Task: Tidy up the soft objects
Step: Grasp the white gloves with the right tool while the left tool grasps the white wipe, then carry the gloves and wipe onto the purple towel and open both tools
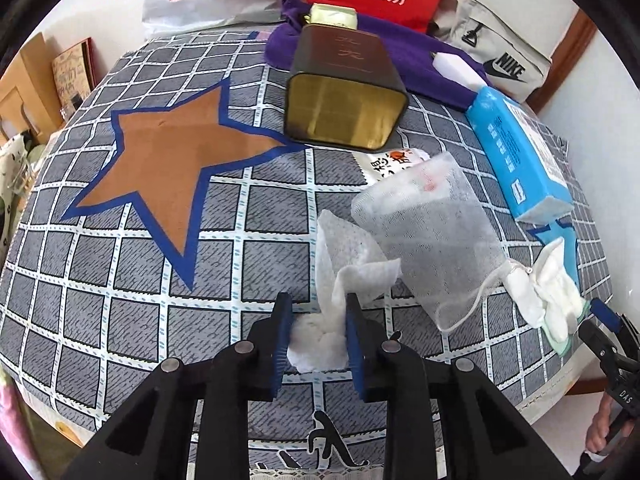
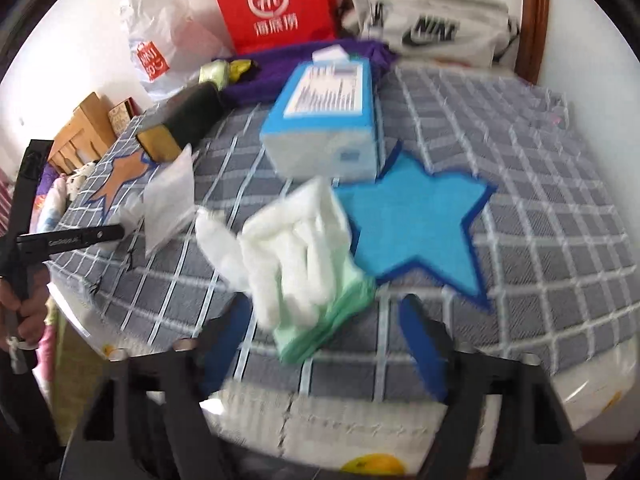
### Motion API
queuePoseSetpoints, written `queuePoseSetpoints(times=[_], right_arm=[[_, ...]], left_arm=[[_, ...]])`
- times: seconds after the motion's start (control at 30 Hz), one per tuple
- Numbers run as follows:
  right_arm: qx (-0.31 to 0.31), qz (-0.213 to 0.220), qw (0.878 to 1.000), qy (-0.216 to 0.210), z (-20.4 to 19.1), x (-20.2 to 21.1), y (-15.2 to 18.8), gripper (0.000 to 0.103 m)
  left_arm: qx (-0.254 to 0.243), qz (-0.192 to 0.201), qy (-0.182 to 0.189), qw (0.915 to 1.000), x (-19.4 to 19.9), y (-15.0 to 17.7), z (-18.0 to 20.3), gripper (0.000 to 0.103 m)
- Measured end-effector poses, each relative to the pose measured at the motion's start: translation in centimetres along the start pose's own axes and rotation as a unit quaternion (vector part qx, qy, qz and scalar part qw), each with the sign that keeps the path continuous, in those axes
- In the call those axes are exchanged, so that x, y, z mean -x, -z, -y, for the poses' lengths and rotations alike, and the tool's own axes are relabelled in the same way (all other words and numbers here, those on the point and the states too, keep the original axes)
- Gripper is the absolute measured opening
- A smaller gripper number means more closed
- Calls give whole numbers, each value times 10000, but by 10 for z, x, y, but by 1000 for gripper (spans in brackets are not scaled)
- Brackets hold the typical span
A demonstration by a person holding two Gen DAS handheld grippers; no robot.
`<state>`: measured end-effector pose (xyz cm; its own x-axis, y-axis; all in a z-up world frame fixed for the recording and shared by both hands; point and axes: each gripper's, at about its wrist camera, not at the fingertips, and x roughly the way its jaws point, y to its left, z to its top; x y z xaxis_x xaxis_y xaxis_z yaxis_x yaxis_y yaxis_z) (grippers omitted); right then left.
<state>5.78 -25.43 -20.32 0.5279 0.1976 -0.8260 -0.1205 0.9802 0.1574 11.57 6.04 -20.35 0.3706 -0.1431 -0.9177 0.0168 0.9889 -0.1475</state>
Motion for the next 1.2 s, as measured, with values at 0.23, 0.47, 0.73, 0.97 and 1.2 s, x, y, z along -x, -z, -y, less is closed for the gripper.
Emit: queuePoseSetpoints(times=[0.23,0.47,0.73,0.97,1.2], right_arm=[[579,-29,9983,-104,-31,-31,-17,84],[1058,-153,9937,332,-56,-63,-11,79],[337,-119,9993,115,-17,-41,-21,15],[148,212,9994,219,-4,-10,-40,15],[129,602,9981,89,-5,12,-76,15]], left_arm=[[30,20,14,10000,2,-4,-2,25],[108,18,19,9999,1,-9,-9,26],[226,68,163,9996,5,-23,-17,26],[211,338,262,9989,24,-43,-14,25],[52,676,234,9974,48,-74,-5,25]])
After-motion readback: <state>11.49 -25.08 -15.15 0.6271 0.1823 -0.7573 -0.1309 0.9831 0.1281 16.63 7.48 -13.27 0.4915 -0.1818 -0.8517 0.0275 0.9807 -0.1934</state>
